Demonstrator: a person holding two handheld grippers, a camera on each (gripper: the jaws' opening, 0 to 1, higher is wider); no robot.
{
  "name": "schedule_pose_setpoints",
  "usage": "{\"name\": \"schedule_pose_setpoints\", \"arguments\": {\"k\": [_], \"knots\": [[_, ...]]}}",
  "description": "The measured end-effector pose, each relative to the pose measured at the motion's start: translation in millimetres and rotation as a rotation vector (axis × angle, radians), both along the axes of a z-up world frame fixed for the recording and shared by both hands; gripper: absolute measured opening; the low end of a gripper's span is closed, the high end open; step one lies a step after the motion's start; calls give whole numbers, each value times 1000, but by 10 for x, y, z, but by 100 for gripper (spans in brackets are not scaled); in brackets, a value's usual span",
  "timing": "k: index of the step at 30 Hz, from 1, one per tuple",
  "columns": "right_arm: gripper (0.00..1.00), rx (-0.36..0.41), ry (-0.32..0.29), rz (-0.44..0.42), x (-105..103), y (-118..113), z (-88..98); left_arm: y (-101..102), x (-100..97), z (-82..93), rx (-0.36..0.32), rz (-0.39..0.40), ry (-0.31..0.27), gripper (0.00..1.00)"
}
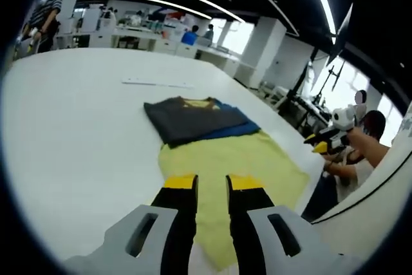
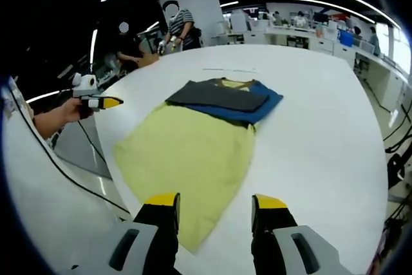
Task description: Fold the garment on the visible template until the final outline fits inside the template.
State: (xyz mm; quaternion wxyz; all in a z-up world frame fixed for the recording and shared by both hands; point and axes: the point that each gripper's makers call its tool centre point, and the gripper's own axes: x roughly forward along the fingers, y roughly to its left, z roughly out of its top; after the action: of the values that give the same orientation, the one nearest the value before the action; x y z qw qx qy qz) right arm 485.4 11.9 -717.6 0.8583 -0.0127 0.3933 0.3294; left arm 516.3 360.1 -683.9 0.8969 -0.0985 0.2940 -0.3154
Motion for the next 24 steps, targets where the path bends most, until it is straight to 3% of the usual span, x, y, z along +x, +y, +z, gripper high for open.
{"name": "schedule_pose_setpoints", "arguments": {"k": [24], "knots": [[40, 13, 23, 2, -44, 16, -96, 179, -232, -254, 34, 26, 51, 17]]}}
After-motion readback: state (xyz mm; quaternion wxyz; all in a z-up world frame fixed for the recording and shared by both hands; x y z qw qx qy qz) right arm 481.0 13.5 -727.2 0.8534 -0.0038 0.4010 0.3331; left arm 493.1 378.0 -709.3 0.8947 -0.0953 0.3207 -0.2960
